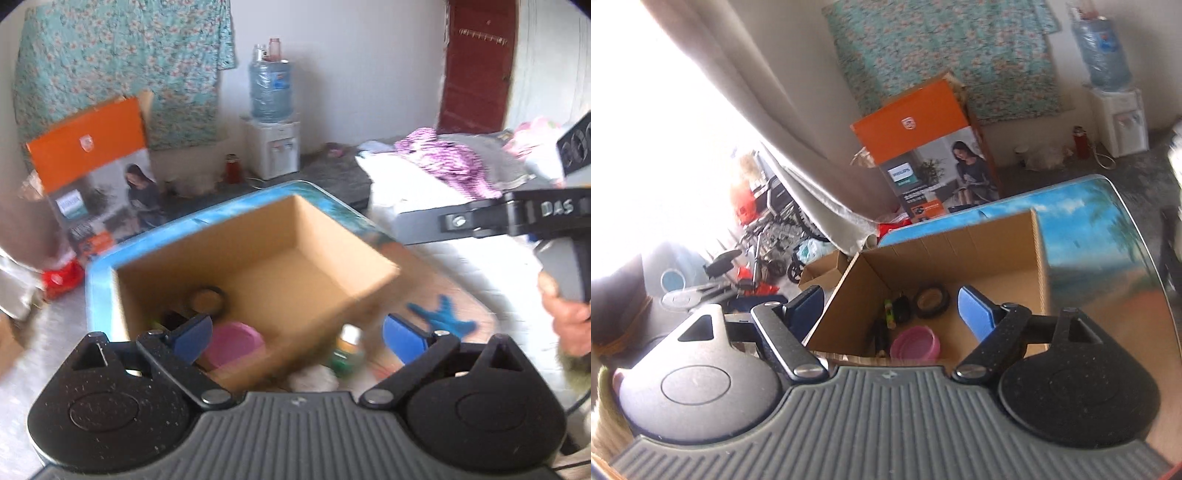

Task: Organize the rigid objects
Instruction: 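Move the open right tool to the green dropper bottle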

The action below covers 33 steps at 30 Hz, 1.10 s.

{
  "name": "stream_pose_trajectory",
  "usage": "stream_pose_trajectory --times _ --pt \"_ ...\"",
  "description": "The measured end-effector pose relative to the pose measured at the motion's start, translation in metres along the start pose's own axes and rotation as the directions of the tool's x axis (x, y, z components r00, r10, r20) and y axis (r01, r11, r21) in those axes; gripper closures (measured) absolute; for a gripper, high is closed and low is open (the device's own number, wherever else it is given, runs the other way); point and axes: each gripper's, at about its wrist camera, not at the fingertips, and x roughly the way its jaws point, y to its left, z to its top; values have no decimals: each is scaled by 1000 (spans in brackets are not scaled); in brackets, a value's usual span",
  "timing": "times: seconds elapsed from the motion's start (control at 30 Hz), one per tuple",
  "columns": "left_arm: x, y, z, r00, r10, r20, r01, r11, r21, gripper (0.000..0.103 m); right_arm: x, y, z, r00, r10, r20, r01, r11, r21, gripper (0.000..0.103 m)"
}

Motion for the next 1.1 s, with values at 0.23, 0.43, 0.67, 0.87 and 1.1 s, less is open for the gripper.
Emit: stream_pose_trajectory --times 0.23,0.43,0.67,0.87,1.1 --pt "39 -33 -39 999 -28 -37 26 997 -70 3 -18 -17 -55 997 -72 -4 73 993 90 22" --pt "71 -59 -65 997 37 -61 -36 999 15 3 -7 -31 -79 990 -139 -33 142 985 100 22" --pt "95 -66 -70 995 92 -29 -91 995 52 12 23 -33 -83 984 -168 -61 170 985 32 22" --pt "108 -61 -65 996 85 -5 -85 995 46 32 53 -29 -74 985 -147 -89 144 989 -37 31" --pt "119 -56 -62 998 61 -21 -60 998 25 53 84 -28 -70 978 -146 -151 137 988 -66 62"
